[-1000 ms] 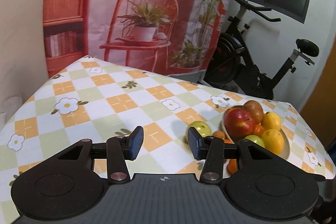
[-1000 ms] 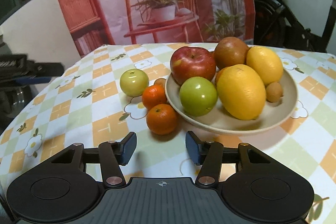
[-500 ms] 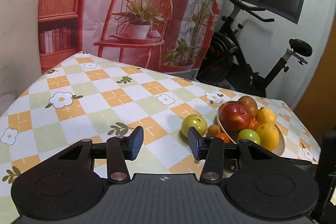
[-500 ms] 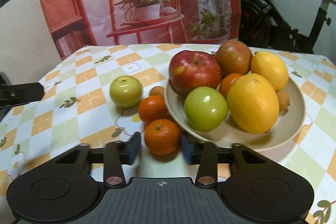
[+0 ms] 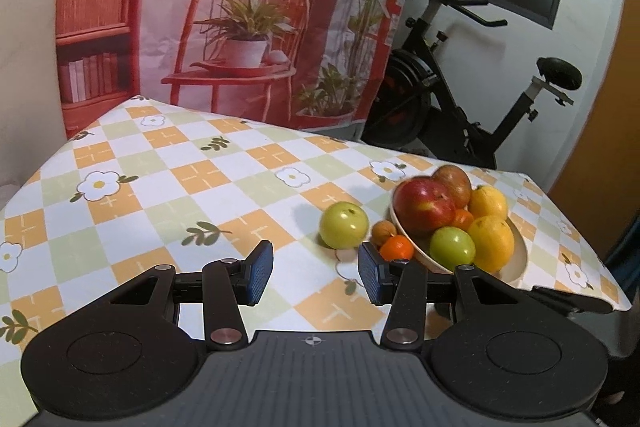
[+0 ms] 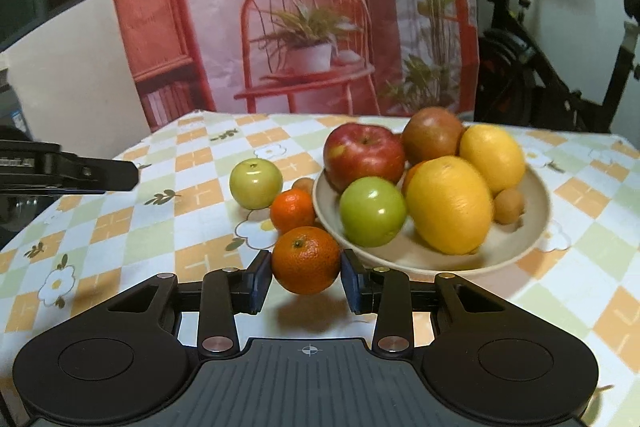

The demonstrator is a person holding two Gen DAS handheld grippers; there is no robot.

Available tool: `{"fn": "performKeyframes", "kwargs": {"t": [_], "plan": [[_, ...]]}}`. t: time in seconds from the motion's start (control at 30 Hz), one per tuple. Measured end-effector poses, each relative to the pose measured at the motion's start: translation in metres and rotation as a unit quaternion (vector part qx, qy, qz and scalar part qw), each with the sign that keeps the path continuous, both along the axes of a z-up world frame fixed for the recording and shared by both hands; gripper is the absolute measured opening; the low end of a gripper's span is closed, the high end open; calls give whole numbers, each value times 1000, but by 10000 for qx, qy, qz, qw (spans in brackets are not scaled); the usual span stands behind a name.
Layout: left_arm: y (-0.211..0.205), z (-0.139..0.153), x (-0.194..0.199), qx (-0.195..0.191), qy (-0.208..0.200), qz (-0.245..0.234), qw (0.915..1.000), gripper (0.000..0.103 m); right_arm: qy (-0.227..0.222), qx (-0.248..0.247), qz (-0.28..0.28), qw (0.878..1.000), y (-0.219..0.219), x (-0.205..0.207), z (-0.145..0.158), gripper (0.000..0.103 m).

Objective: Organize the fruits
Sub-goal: 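Grasp the tangerine beside the plate with the right tool, then lift the tangerine with the right tool while the left tool grasps another tangerine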

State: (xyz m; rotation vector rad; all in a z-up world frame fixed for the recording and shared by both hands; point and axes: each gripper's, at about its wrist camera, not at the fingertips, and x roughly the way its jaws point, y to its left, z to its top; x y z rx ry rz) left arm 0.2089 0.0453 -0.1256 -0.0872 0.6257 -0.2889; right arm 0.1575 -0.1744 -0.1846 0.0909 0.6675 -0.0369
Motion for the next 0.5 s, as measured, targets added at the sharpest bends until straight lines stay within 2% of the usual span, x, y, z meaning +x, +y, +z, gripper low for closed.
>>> {"fn": "performKeyframes", "kwargs": {"t": [0.2,0.5], "plan": [[-15,-2,-3,164,112,-126,9997,49,-242,-340,180,9990,-15,-30,7,34],[-51,6,0,679,-60,-527,9963,49,-528,-184,164,9983,-46,-52,14,34]]}}
